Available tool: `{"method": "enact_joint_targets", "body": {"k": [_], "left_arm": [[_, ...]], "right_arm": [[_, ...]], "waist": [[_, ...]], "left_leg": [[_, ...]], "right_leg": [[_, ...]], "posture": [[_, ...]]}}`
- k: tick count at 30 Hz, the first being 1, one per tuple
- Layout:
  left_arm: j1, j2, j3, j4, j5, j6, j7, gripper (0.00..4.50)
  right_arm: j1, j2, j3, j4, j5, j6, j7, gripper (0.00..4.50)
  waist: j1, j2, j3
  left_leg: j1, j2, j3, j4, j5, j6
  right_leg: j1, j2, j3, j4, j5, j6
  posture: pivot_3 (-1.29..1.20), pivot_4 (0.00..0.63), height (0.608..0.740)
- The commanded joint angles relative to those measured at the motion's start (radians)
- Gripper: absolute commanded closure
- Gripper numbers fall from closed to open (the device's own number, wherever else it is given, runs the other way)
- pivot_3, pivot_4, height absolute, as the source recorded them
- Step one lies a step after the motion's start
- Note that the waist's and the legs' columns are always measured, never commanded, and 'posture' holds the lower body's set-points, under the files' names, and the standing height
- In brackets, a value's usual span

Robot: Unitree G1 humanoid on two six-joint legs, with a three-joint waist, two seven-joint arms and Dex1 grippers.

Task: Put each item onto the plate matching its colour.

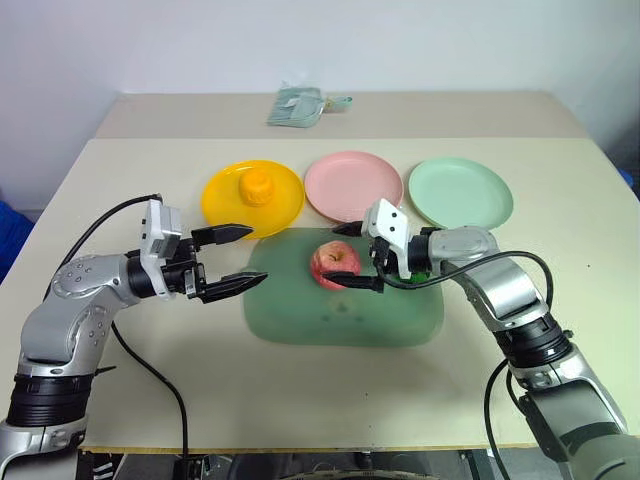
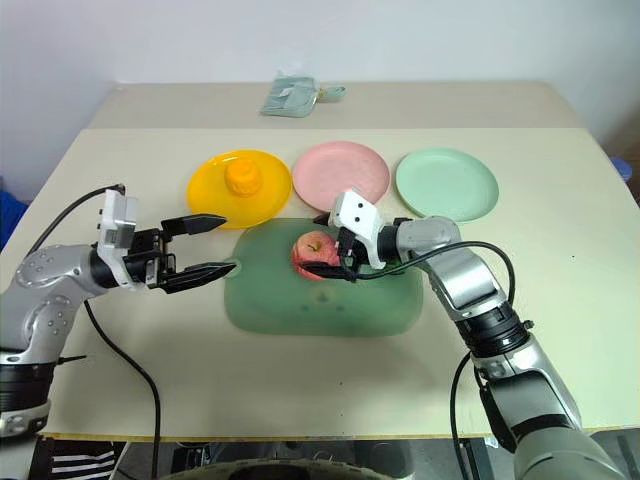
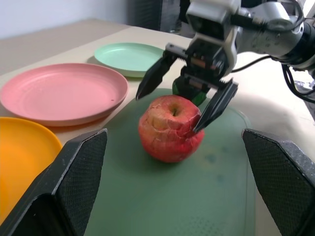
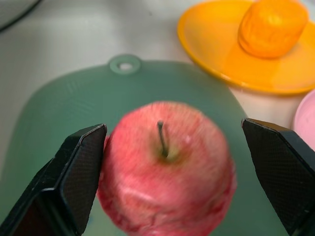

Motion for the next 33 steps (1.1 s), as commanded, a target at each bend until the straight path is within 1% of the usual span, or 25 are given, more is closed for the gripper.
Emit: {"method": "enact_joint_targets", "body": {"k": [1,4,6,9,11,13,16,18,20,25,27,28,30,31,32,33], "left_arm": [[0.001,0.005,0.023,-0.029,-0.003,-0.025,0.008,0.04],[-0.001,0.005,0.019,-0.025,-0.001,-0.028,0.011,0.04],[-0.006,0.003,0.016,-0.017,0.002,-0.034,0.016,0.0],[-0.019,-0.001,0.016,-0.001,0.008,-0.044,0.024,0.0],[-0.062,-0.02,0.039,0.025,-0.011,-0.024,0.075,0.0],[-0.098,-0.031,0.054,0.042,-0.032,0.01,0.114,0.0],[-0.131,-0.059,0.046,0.069,0.024,-0.048,0.163,0.0],[-0.139,-0.081,0.034,0.076,0.047,-0.066,0.194,0.0],[-0.143,-0.104,0.017,0.082,0.071,-0.082,0.222,0.0],[-0.164,-0.168,-0.031,0.082,0.125,-0.097,0.295,0.0],[-0.156,-0.178,-0.047,0.073,0.15,-0.117,0.299,0.0],[-0.152,-0.18,-0.05,0.07,0.153,-0.123,0.298,0.0],[-0.138,-0.175,-0.044,0.058,0.143,-0.116,0.292,0.0],[-0.132,-0.171,-0.038,0.052,0.137,-0.11,0.291,0.0],[-0.127,-0.164,-0.032,0.047,0.13,-0.103,0.286,0.0],[-0.121,-0.159,-0.027,0.042,0.126,-0.103,0.282,0.0]], "right_arm": [[-0.016,0.006,-0.005,-0.006,-0.009,-0.007,0.008,0.0],[-0.014,0.004,0.005,0.004,-0.023,0.004,0.009,0.0],[-0.015,0.008,0.0,0.004,-0.021,0.011,0.011,0.55],[-0.03,0.031,-0.043,-0.007,0.019,0.034,-0.001,1.58],[-0.076,0.094,-0.128,0.011,0.079,0.054,-0.059,1.58],[-0.12,0.148,-0.188,0.05,0.09,0.042,-0.131,1.58],[-0.217,0.203,-0.24,0.206,0.019,-0.044,-0.286,1.58],[-0.283,0.222,-0.254,0.332,-0.037,-0.12,-0.381,1.58],[-0.34,0.234,-0.25,0.456,-0.09,-0.187,-0.443,1.58],[-0.397,0.275,-0.236,0.661,-0.149,-0.32,-0.48,1.58],[-0.406,0.285,-0.228,0.71,-0.169,-0.355,-0.483,1.58],[-0.406,0.294,-0.237,0.725,-0.154,-0.357,-0.463,1.58],[-0.394,0.293,-0.24,0.734,-0.151,-0.362,-0.449,0.62],[-0.388,0.291,-0.247,0.73,-0.146,-0.363,-0.449,0.29],[-0.383,0.287,-0.261,0.719,-0.141,-0.363,-0.464,0.05],[-0.375,0.282,-0.272,0.699,-0.137,-0.373,-0.469,0.05]], "waist": [[0.0,0.0,0.0],[0.0,0.0,0.0],[0.0,0.0,0.0],[0.0,0.0,0.0],[0.0,0.0,0.0],[0.0,0.0,0.0],[-0.003,0.0,0.0],[-0.002,0.0,0.0],[-0.002,0.0,0.0],[-0.01,0.0,0.0],[-0.019,0.0,0.0],[-0.022,0.0,0.0],[-0.025,0.0,0.0],[-0.026,0.0,0.0],[-0.027,0.0,0.0],[-0.026,0.0,0.0]], "left_leg": [[0.0,0.0,0.0,0.0,0.0,0.0],[0.0,0.0,0.0,0.0,0.0,0.0],[0.0,0.0,0.0,0.0,0.0,0.0],[0.001,0.0,0.0,0.0,0.0,0.0],[0.001,0.0,0.0,0.0,0.0,0.0],[0.001,0.0,0.0,0.0,0.0,0.0],[0.001,0.0,0.0,0.0,0.001,-0.001],[0.001,0.0,0.0,0.0,0.001,-0.002],[0.001,0.0,0.0,-0.001,0.001,-0.002],[0.001,0.0,0.001,-0.001,0.001,-0.002],[0.001,0.0,0.001,-0.001,0.002,-0.002],[0.001,0.0,0.001,-0.001,0.002,-0.002],[0.001,0.0,0.001,-0.002,0.002,-0.003],[0.001,0.0,0.001,-0.002,0.002,-0.003],[0.001,0.0,0.001,-0.002,0.002,-0.003],[0.001,0.0,0.001,-0.002,0.002,-0.003]], "right_leg": [[0.0,0.0,0.0,0.0,0.0,0.0],[0.0,0.0,0.0,0.0,0.0,0.0],[0.0,0.0,0.0,0.0,0.0,0.0],[0.001,0.0,0.0,0.0,0.0,0.0],[0.001,0.0,0.0,0.0,0.0,0.0],[0.0,0.0,0.0,0.001,0.0,0.0],[0.0,0.001,0.0,0.001,0.0,0.0],[0.0,0.001,0.0,0.001,0.0,0.0],[0.0,0.001,0.0,0.001,0.0,0.0],[-0.001,0.001,0.0,0.001,0.0,0.0],[-0.001,0.001,0.0,0.001,0.0,0.0],[-0.001,0.001,0.0,0.001,0.0,0.0],[-0.001,0.002,0.0,0.001,0.0,0.0],[-0.001,0.002,0.001,0.001,0.0,0.0],[-0.002,0.002,0.001,0.001,0.0,0.0],[-0.002,0.002,0.001,0.002,0.0,0.0]], "posture": [[0.0,0.15,0.729],[0.0,0.15,0.729],[0.0,0.15,0.729],[0.0,0.15,0.729],[0.0,0.15,0.729],[0.0,0.15,0.729],[0.0,0.15,0.729],[0.0,0.15,0.729],[0.0,0.15,0.729],[0.0,0.15,0.729],[0.0,0.15,0.729],[0.0,0.15,0.729],[0.0,0.15,0.729],[0.0,0.15,0.729],[0.0,0.15,0.729],[0.0,0.15,0.729]]}}
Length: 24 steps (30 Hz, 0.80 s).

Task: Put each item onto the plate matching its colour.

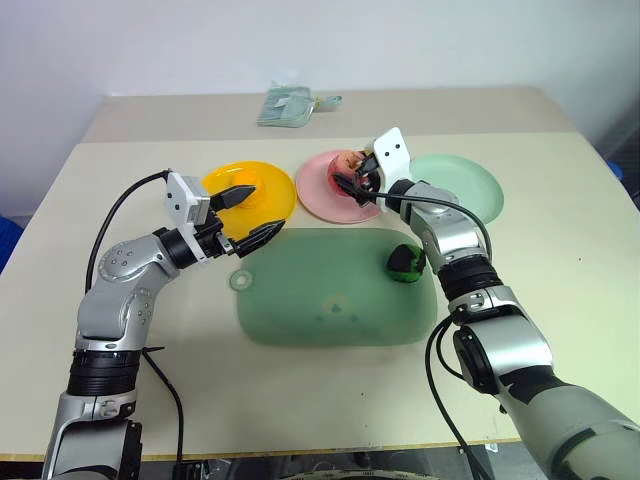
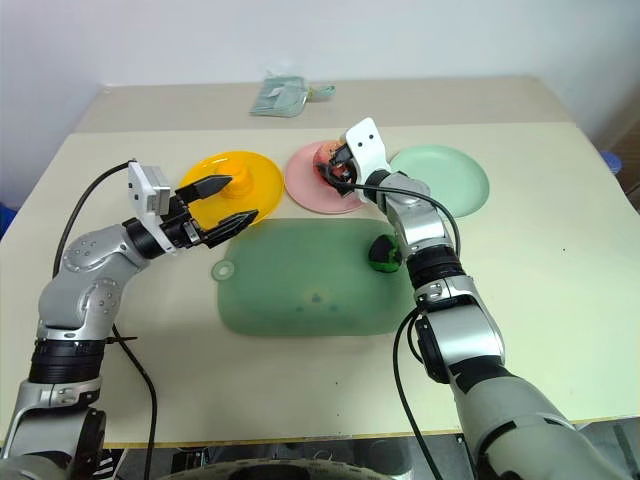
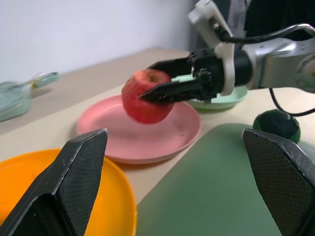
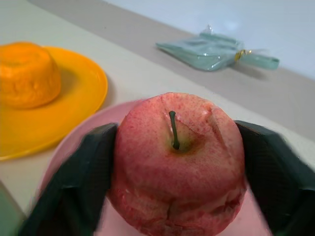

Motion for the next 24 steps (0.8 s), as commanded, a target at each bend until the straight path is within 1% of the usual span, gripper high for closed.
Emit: {"method": "enact_joint_targets", "body": {"k": [1,5,7,9,11,14,16,18,21,24], "left_arm": [[0.013,0.026,0.03,-0.05,-0.02,-0.002,-0.012,0.0],[0.014,0.033,0.042,-0.063,-0.055,0.015,-0.03,0.0],[0.013,0.041,0.043,-0.074,-0.087,0.03,-0.059,0.0],[0.019,0.056,0.052,-0.093,-0.15,0.078,-0.099,0.0],[0.029,0.078,0.051,-0.108,-0.174,0.089,-0.146,0.0],[0.028,0.096,0.041,-0.113,-0.201,0.117,-0.177,0.0],[0.022,0.102,0.023,-0.117,-0.208,0.131,-0.198,0.0],[0.017,0.101,0.004,-0.111,-0.19,0.118,-0.221,0.0],[0.017,0.111,-0.036,-0.096,-0.136,0.09,-0.249,0.0],[0.009,0.11,-0.048,-0.08,-0.125,0.086,-0.265,0.0]], "right_arm": [[-0.011,-0.014,-0.049,-0.069,0.018,-0.043,-0.017,0.05],[0.042,-0.047,-0.1,-0.224,0.113,0.041,0.073,0.05],[0.078,-0.08,-0.123,-0.34,0.179,0.124,0.128,0.05],[0.142,-0.155,-0.124,-0.494,0.261,0.245,0.239,0.05],[0.218,-0.253,-0.125,-0.653,0.356,0.364,0.355,0.05],[0.283,-0.368,-0.159,-0.81,0.484,0.522,0.431,0.05],[0.347,-0.467,-0.153,-0.887,0.488,0.557,0.483,0.05],[0.423,-0.559,-0.119,-0.928,0.438,0.542,0.523,0.05],[0.476,-0.597,-0.113,-0.921,0.4,0.526,0.503,0.05],[0.534,-0.641,-0.046,-0.894,0.276,0.443,0.5,0.05]], "waist": [[0.001,0.0,0.0],[0.009,0.0,0.0],[0.01,0.0,0.0],[0.013,0.0,0.0],[0.014,0.0,0.0],[0.008,0.0,0.0],[0.008,0.001,0.0],[0.011,0.0,0.0],[0.012,0.0,0.0],[0.012,0.0,0.0]], "left_leg": [[0.0,0.0,0.0,0.0,0.0,0.0],[0.0,0.0,0.0,0.0,0.0,0.0],[0.0,0.0,0.0,0.001,0.0,0.0],[0.0,0.0,0.0,0.001,0.0,0.0],[0.0,0.0,-0.001,0.001,-0.001,0.001],[0.0,0.0,-0.001,0.0,-0.003,0.005],[0.0,0.0,0.0,0.0,-0.004,0.006],[0.0,0.001,-0.001,0.001,-0.004,0.007],[0.0,0.001,-0.001,0.001,-0.004,0.007],[0.0,0.0,0.0,0.001,-0.004,0.007]], "right_leg": [[0.0,0.0,0.0,0.0,0.0,0.0],[0.0,0.0,0.0,0.0,0.0,0.0],[0.001,0.0,0.0,0.0,0.0,0.0],[0.001,0.0,0.0,-0.001,0.0,0.0],[0.001,-0.001,0.0,-0.001,0.0,0.0],[0.002,-0.001,0.0,-0.002,0.0,0.0],[0.001,-0.001,0.0,-0.002,0.0,0.0],[0.002,-0.001,0.0,-0.002,0.0,0.0],[0.003,-0.001,0.0,-0.002,0.0,0.0],[0.002,-0.002,0.0,-0.002,0.0,0.0]], "posture": [[0.0,0.15,0.729],[0.0,0.15,0.729],[0.0,0.15,0.729],[0.0,0.15,0.729],[0.0,0.15,0.729],[0.0,0.15,0.729],[0.0,0.15,0.729],[0.0,0.15,0.729],[0.0,0.15,0.729],[0.0,0.15,0.729]]}}
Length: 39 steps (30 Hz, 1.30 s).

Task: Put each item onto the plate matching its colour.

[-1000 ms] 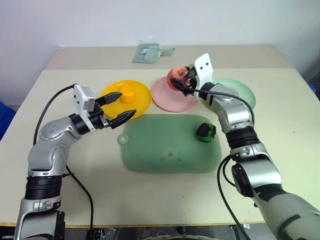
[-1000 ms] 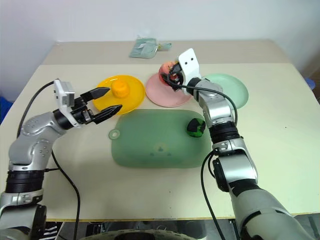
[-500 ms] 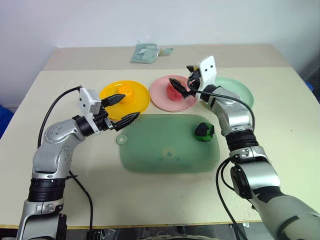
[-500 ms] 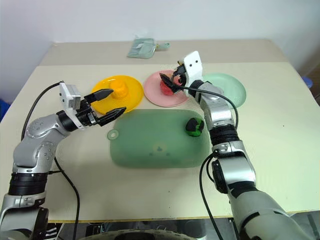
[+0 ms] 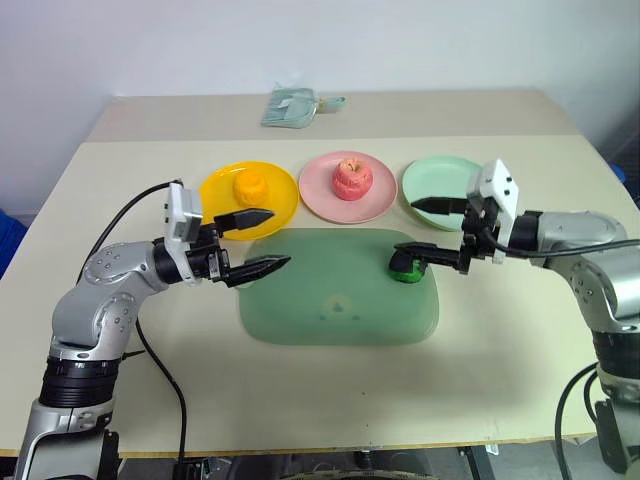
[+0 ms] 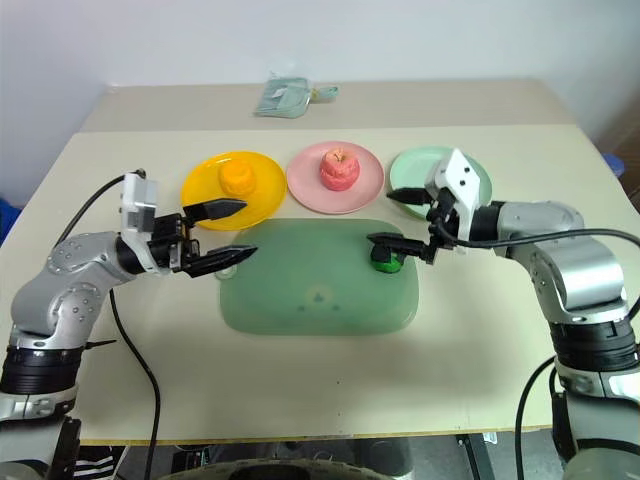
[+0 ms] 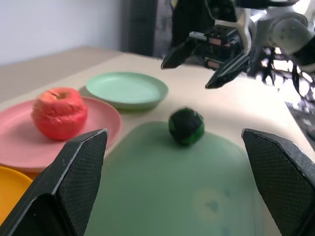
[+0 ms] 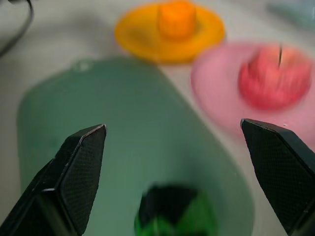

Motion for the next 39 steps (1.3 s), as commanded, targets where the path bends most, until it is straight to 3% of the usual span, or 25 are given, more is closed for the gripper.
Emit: {"method": "enact_joint_targets", "body": {"k": [1,18,22,29,39], "left_arm": [[-0.027,0.008,0.0,0.007,0.009,-0.018,-0.019,0.0],[-0.031,-0.005,-0.007,0.022,0.039,-0.042,-0.012,0.0],[-0.027,-0.007,-0.006,0.014,0.03,-0.019,0.001,0.0],[-0.037,-0.014,0.013,0.019,0.021,-0.021,0.03,0.0],[-0.08,-0.07,0.004,0.063,0.063,-0.09,0.088,0.0]], "right_arm": [[0.047,-0.048,0.046,0.009,-0.112,-0.091,-0.006,0.05],[0.059,0.023,0.11,0.102,-0.221,-0.189,-0.027,0.05],[0.047,0.038,0.11,0.109,-0.223,-0.193,-0.03,1.3],[-0.023,0.104,0.015,0.108,-0.121,-0.137,-0.06,1.3],[-0.293,0.2,-0.056,0.578,-0.34,-0.336,-0.485,1.3]], "waist": [[0.002,0.0,0.0],[0.005,0.0,0.0],[0.004,0.0,0.0],[0.003,0.0,0.0],[0.014,0.0,0.0]], "left_leg": [[0.0,0.0,0.0,0.0,0.0,0.0],[0.0,0.0,0.0,0.0,0.0,0.0],[0.0,0.0,0.0,0.0,0.0,0.0],[0.0,0.0,0.0,0.0,0.001,-0.001],[0.0,-0.001,0.0,0.0,0.004,-0.006]], "right_leg": [[0.0,0.0,0.0,0.0,0.0,0.0],[0.0,0.0,0.0,-0.001,0.0,0.0],[0.0,0.0,0.0,-0.001,0.0,0.0],[0.0,0.0,0.0,0.0,0.0,0.0],[0.0,0.0,0.0,0.0,0.0,0.0]], "posture": [[0.0,0.15,0.729],[0.0,0.15,0.729],[0.0,0.15,0.729],[0.0,0.15,0.729],[0.0,0.15,0.729]]}}
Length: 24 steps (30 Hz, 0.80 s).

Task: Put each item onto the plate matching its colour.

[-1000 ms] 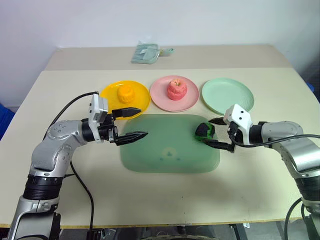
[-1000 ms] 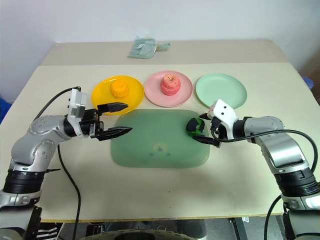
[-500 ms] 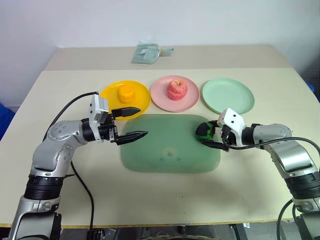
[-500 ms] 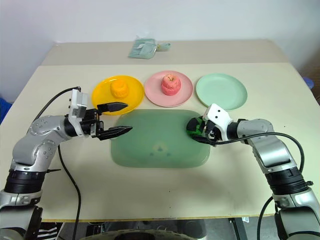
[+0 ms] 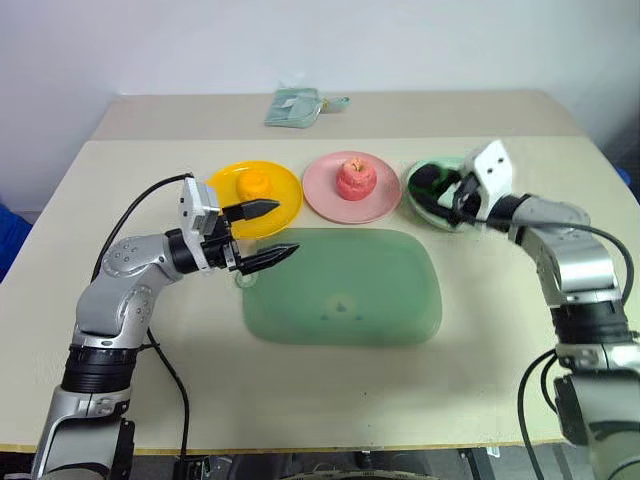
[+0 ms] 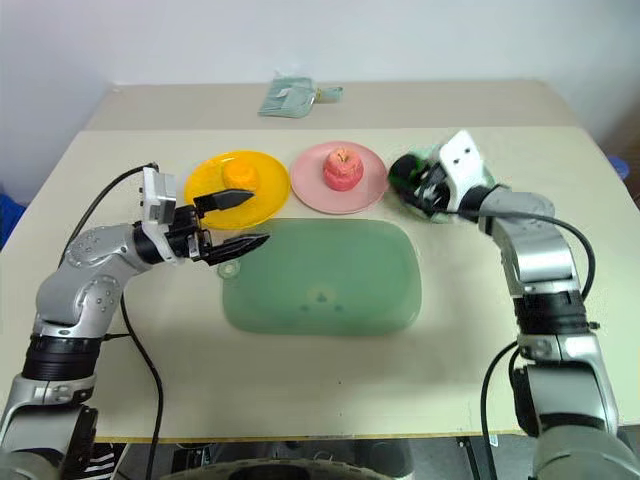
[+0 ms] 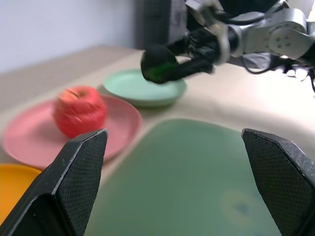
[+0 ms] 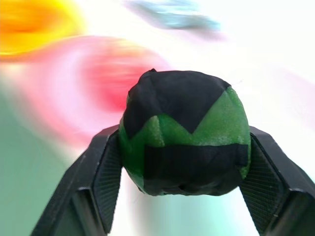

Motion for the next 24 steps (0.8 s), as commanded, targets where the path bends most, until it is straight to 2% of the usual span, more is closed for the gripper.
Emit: {"method": "enact_joint_targets", "body": {"k": [1,2,5,6,12,15,19,21,24], "left_arm": [[-0.007,-0.002,0.01,-0.022,-0.006,-0.006,0.0,0.0],[-0.003,0.001,0.007,-0.025,0.003,-0.013,-0.002,0.0],[0.002,0.004,0.014,-0.035,-0.002,-0.008,0.006,0.0],[0.007,0.007,0.018,-0.044,-0.014,0.001,0.004,0.0],[0.025,0.022,0.044,-0.07,-0.051,0.036,-0.003,0.0],[0.025,0.039,0.058,-0.056,-0.051,0.029,-0.016,0.0],[0.02,0.04,0.059,-0.038,-0.044,0.012,-0.026,0.0],[0.024,0.038,0.058,-0.024,-0.043,0.005,-0.039,0.0],[0.023,0.033,0.045,-0.001,-0.038,0.001,-0.056,0.0]], "right_arm": [[-0.049,0.023,-0.008,0.119,-0.065,-0.067,-0.099,1.3],[-0.058,0.031,0.001,0.153,-0.076,-0.08,-0.105,1.3],[-0.082,0.051,-0.004,0.21,-0.076,-0.095,-0.105,0.5],[-0.092,0.054,-0.006,0.213,-0.08,-0.111,-0.105,0.04],[-0.16,0.071,-0.098,0.18,0.013,-0.135,-0.104,0.04],[-0.149,0.083,-0.119,0.081,0.103,-0.104,-0.01,0.04],[-0.049,0.073,-0.105,-0.149,0.26,0.0,0.177,0.04],[0.052,0.02,-0.078,-0.291,0.358,0.119,0.306,0.04],[0.178,-0.062,-0.054,-0.464,0.452,0.234,0.42,0.04]], "waist": [[0.0,0.0,0.0],[0.0,0.0,0.0],[-0.002,0.0,0.0],[-0.002,0.0,0.0],[-0.009,0.001,0.0],[-0.016,0.001,0.0],[-0.013,0.001,0.0],[-0.009,0.0,0.0],[0.003,0.0,0.0]], "left_leg": [[0.0,0.0,0.0,0.0,0.0,0.0],[0.0,0.0,0.0,-0.001,0.0,0.0],[0.0,0.0,0.0,0.0,0.0,0.0],[0.0,0.0,0.0,0.0,0.0,0.0],[0.0,0.0,0.0,0.0,0.0,0.0],[0.0,0.0,0.0,0.0,0.0,0.0],[0.0,0.001,0.0,0.0,0.0,0.0],[0.0,0.001,-0.001,0.0,0.0,0.001],[0.0,0.0,-0.001,0.001,-0.003,0.005]], "right_leg": [[0.0,0.0,0.0,0.0,0.0,0.0],[0.0,0.0,0.0,0.0,0.0,0.0],[0.0,0.0,0.0,0.0,0.0,0.0],[0.0,0.0,0.0,0.0,0.0,0.0],[0.0,0.001,0.0,0.0,0.0,0.0],[0.0,0.001,0.0,0.0,0.0,0.0],[0.0,0.001,0.0,0.0,0.0,0.0],[0.001,0.001,0.0,0.0,0.0,0.0],[0.001,0.0,0.0,-0.001,0.0,0.0]], "posture": [[0.0,0.15,0.729],[0.0,0.15,0.729],[0.0,0.15,0.729],[0.0,0.15,0.729],[0.0,0.15,0.729],[0.0,0.15,0.729],[0.0,0.15,0.729],[0.0,0.15,0.729],[0.0,0.15,0.729]]}}
